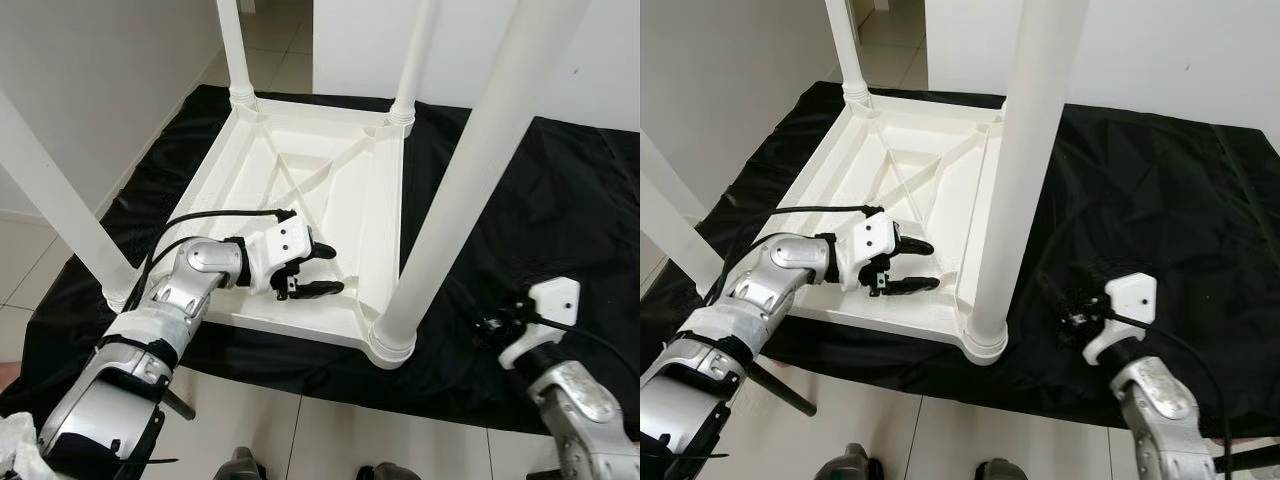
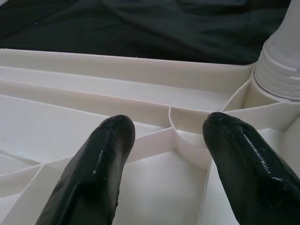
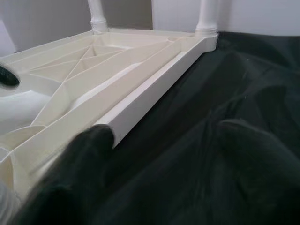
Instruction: Building children table
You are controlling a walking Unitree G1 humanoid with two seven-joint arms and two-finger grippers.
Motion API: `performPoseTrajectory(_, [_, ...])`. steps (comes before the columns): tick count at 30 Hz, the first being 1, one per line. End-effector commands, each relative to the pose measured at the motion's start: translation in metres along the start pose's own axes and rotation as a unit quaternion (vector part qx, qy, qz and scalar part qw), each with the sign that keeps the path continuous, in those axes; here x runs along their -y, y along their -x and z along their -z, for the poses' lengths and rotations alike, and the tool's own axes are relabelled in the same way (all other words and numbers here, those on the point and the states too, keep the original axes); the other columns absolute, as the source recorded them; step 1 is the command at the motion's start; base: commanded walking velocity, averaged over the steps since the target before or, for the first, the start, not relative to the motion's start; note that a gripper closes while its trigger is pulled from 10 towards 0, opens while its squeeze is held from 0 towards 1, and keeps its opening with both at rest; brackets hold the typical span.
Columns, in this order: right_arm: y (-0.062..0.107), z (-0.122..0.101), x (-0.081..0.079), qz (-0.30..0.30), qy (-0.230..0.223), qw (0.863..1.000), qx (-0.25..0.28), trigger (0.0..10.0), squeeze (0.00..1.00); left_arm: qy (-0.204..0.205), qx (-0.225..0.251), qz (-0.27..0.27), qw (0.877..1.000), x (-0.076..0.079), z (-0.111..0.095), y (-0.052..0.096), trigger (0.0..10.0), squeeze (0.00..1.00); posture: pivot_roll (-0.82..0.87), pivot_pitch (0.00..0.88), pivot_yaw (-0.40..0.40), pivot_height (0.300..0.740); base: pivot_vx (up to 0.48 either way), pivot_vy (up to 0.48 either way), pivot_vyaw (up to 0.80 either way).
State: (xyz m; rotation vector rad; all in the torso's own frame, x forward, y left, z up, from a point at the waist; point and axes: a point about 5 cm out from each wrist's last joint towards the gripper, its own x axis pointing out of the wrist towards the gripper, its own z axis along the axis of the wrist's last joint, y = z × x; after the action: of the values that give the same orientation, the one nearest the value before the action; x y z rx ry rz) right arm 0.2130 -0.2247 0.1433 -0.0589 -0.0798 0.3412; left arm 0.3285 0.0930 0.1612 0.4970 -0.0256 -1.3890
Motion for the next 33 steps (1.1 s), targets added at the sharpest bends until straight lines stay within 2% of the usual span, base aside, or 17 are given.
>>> performPoseTrajectory(1, [0.009,-0.002,0.005,-0.010,0.002,1.000,-0.011,10.0,1.00,0.013,0.001,0.004,1.000,-0.002,-0.001,0.012,10.0,0.00,0.03,0.054,0.028,0.740,0.000,0.000,0.00])
performPoseTrajectory(2, [0.009,-0.002,0.005,-0.010,0.002,1.000,-0.011,10.0,1.00,0.013,0.001,0.004,1.000,-0.002,-0.001,0.012,10.0,0.00,0.03,0.054,0.028,0.740,0.000,0.000,0.00])
performPoseTrajectory(3, [0.015,-0.002,0.005,-0.035,-0.008,0.999,-0.021,10.0,0.00,0.024,0.009,-0.005,1.000,-0.006,-0.004,0.018,10.0,0.00,0.03,0.050,0.026,0.740,0.000,0.000,0.00])
performPoseTrajectory(9, [0.021,-0.003,0.003,-0.068,-0.016,0.997,-0.031,10.0,0.00,0.042,0.019,-0.024,0.999,-0.011,-0.008,0.024,10.0,0.00,0.03,0.049,0.025,0.740,0.000,0.000,0.00])
performPoseTrajectory(11, [0.028,-0.006,-0.008,-0.151,-0.031,0.987,-0.050,10.0,0.00,0.057,0.018,-0.064,0.996,-0.019,-0.007,0.036,10.0,0.00,0.04,0.041,0.019,0.740,0.000,0.000,0.00])
performPoseTrajectory(12, [0.028,-0.006,-0.008,-0.151,-0.031,0.987,-0.050,10.0,0.00,0.057,0.018,-0.064,0.996,-0.019,-0.007,0.036,10.0,0.00,0.04,0.041,0.019,0.740,0.000,0.000,0.00])
performPoseTrajectory(13, [0.030,-0.007,-0.012,-0.185,-0.034,0.980,-0.059,10.0,0.00,0.061,0.019,-0.078,0.995,-0.022,-0.007,0.040,10.0,0.00,0.04,0.037,0.016,0.740,0.000,0.000,0.00])
performPoseTrajectory(16, [0.030,-0.007,-0.016,-0.219,-0.029,0.973,-0.068,10.0,0.00,0.065,0.017,-0.096,0.993,-0.023,-0.005,0.047,10.0,0.00,0.05,0.032,0.015,0.740,0.000,0.000,0.00])
performPoseTrajectory(20, [0.028,-0.007,-0.018,-0.236,-0.026,0.969,-0.073,10.0,0.00,0.070,0.013,-0.104,0.992,-0.023,-0.002,0.051,10.0,0.00,0.05,0.030,0.013,0.740,0.000,0.000,0.00])
performPoseTrajectory(21, [0.026,-0.009,-0.022,-0.262,-0.025,0.962,-0.075,10.0,0.00,0.074,0.012,-0.106,0.992,-0.021,-0.002,0.054,10.0,0.00,0.06,0.030,0.010,0.740,0.000,0.000,0.00])
performPoseTrajectory(23, [0.026,-0.009,-0.022,-0.262,-0.025,0.962,-0.075,10.0,0.00,0.074,0.012,-0.106,0.992,-0.021,-0.002,0.054,10.0,0.00,0.06,0.030,0.010,0.740,0.000,0.000,0.00])
performPoseTrajectory(24, [0.024,-0.011,-0.025,-0.281,-0.024,0.956,-0.075,10.0,0.00,0.075,0.010,-0.107,0.991,-0.020,-0.001,0.056,10.0,0.00,0.06,0.030,0.010,0.740,0.000,0.000,0.00])
performPoseTrajectory(27, [0.019,-0.012,-0.029,-0.295,-0.020,0.953,-0.071,10.0,0.00,0.076,0.007,-0.111,0.991,-0.019,-0.001,0.058,10.0,0.00,0.06,0.029,0.003,0.740,0.000,0.000,0.00])
performPoseTrajectory(29, [0.006,-0.013,-0.034,-0.299,-0.019,0.952,-0.056,10.0,0.00,0.080,0.002,-0.117,0.990,-0.018,0.000,0.061,10.0,0.00,0.07,0.031,-0.001,0.740,0.000,0.000,0.00])
performPoseTrajectory(30, [0.006,-0.013,-0.034,-0.299,-0.019,0.952,-0.056,10.0,0.00,0.080,0.002,-0.117,0.990,-0.018,0.000,0.061,10.0,0.00,0.07,0.031,-0.001,0.740,0.000,0.000,0.00])
performPoseTrajectory(33, [-0.007,-0.014,-0.044,-0.313,-0.025,0.949,-0.038,10.0,0.00,0.086,0.000,-0.123,0.989,-0.015,0.001,0.064,10.0,0.00,0.08,0.030,-0.007,0.740,0.000,0.000,0.00])
